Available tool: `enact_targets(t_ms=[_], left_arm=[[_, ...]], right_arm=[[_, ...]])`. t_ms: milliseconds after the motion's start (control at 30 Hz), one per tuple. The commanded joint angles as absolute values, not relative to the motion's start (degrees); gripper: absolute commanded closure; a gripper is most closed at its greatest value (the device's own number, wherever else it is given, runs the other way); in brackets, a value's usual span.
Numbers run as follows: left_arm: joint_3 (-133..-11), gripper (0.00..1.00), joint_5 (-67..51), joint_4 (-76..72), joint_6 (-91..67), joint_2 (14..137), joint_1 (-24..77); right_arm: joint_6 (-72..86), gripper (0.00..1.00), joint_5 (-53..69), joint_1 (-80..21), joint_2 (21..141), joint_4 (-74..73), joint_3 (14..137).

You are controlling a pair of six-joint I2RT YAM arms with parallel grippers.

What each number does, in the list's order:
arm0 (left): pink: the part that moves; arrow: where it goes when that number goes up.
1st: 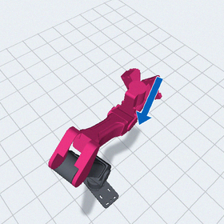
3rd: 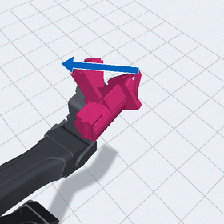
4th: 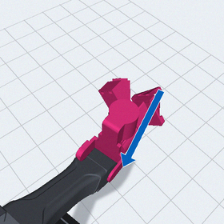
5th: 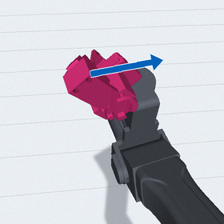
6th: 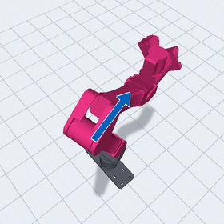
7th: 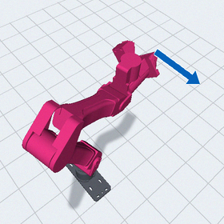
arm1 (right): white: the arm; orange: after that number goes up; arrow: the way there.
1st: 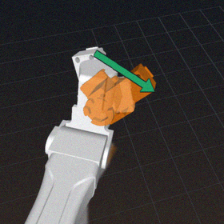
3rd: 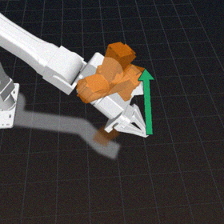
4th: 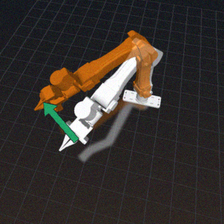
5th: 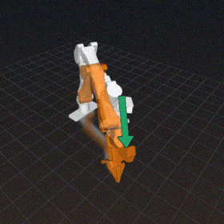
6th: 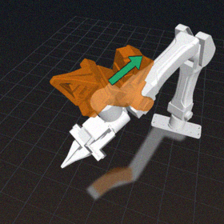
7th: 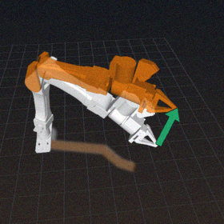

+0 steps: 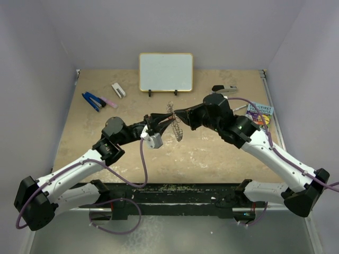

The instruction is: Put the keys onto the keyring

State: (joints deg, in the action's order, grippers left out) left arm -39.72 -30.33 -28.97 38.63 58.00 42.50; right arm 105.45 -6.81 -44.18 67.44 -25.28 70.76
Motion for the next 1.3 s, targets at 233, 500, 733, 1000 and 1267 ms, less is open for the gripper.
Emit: enact_targets(t_ms=[233,500,733,1000,1267], left_arm=[[-39.49,0.73,-28.73,-27.14,42.3,57.32,42.38],[-38.86,0.73,-26.38,-27.7,45.0,58.33,42.38],[-39.23,0.73,-26.22,-29.7,45.87,59.82,42.37],[-39.91,0.73,-26.86,-30.38,46.81,60.72,42.37],[-40.34,0.76,-27.02,-30.33,47.4,60.73,42.36]], right_arm=[[104.73,1.0,-6.94,-43.98,67.15,-20.79,72.94],[103.76,1.0,-6.72,-43.98,67.15,-20.05,72.73],[103.54,1.0,-6.34,-44.01,67.15,-19.64,72.53],[103.18,1.0,-5.54,-43.97,67.19,-19.5,72.05],[102.94,1.0,-4.67,-44.03,67.5,-18.73,71.49]])
